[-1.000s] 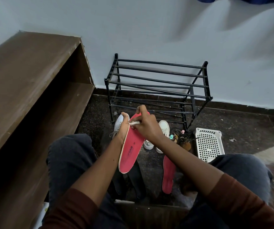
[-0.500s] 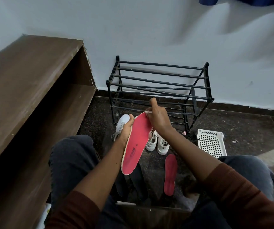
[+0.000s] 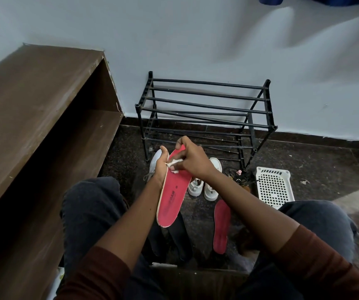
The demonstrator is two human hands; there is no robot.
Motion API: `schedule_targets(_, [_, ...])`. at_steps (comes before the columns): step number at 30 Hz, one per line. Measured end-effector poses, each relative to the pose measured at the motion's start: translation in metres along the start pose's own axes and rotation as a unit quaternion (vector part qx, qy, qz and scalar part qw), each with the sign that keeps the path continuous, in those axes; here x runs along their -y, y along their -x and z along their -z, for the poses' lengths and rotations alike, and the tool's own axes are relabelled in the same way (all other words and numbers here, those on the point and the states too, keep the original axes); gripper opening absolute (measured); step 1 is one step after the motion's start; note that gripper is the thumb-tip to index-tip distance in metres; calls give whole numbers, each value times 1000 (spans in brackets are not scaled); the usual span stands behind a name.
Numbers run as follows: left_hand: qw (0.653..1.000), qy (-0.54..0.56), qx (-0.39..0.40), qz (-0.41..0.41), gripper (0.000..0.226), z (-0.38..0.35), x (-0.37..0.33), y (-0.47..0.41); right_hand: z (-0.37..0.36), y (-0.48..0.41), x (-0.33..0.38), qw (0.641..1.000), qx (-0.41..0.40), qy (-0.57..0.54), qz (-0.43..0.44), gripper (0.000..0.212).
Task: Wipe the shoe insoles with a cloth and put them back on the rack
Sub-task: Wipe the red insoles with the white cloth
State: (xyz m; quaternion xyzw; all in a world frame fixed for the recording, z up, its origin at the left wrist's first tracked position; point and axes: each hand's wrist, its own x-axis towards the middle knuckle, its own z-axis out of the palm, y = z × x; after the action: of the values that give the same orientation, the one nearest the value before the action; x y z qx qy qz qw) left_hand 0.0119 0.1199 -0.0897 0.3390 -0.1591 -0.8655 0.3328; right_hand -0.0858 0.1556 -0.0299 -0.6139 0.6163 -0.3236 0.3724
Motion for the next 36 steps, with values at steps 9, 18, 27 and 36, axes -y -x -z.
schedule_targets(9, [998,-67,-8,-1,56,-11,4,3,-2,-13,-16,988,-140,57,-11,39])
schedule_targets(18, [986,-168,-12,6,52,-8,2,10,14,-27,-30,962,-257,68,-66,28])
schedule_targets(27, [997,-69,-25,1,75,-8,4,-7,-6,-10,-16,996,-88,26,-10,39])
schedule_targets(36, [992,-122,-1,31,63,-4,3,-4,6,-15,-25,959,-214,186,-3,21])
